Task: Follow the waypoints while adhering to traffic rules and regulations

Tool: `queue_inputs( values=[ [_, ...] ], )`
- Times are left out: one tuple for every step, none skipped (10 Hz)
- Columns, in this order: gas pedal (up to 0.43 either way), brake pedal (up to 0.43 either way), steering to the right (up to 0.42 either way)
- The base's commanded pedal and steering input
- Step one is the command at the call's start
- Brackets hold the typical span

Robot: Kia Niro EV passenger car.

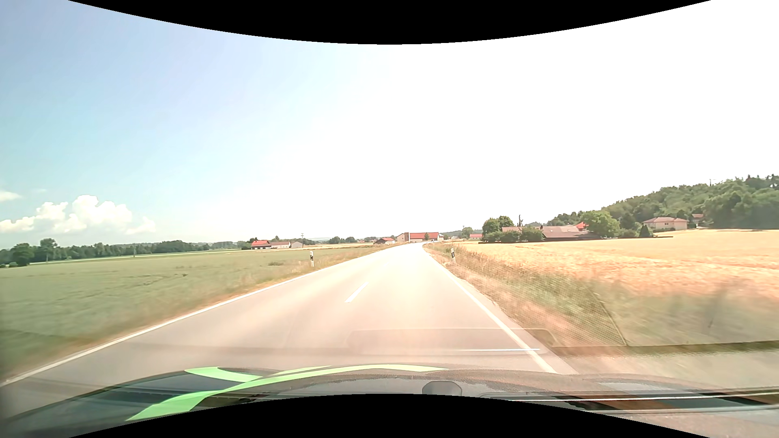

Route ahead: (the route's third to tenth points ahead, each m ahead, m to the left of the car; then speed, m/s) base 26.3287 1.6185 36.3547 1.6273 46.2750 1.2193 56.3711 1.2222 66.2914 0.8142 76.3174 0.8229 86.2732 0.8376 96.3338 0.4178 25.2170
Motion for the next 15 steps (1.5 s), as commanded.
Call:
queue_inputs(
  values=[
    [0.197,0.0,-0.003],
    [0.197,0.0,-0.003],
    [0.197,0.0,-0.003],
    [0.197,0.0,-0.003],
    [0.197,0.0,-0.003],
    [0.197,0.0,-0.003],
    [0.197,0.0,-0.002],
    [0.209,0.0,-0.001],
    [0.22,0.0,-0.001],
    [0.228,0.0,-0.002],
    [0.24,0.0,-0.003],
    [0.24,0.0,-0.004],
    [0.24,0.0,-0.003],
    [0.248,0.0,-0.002],
    [0.26,0.0,-0.001]
  ],
)
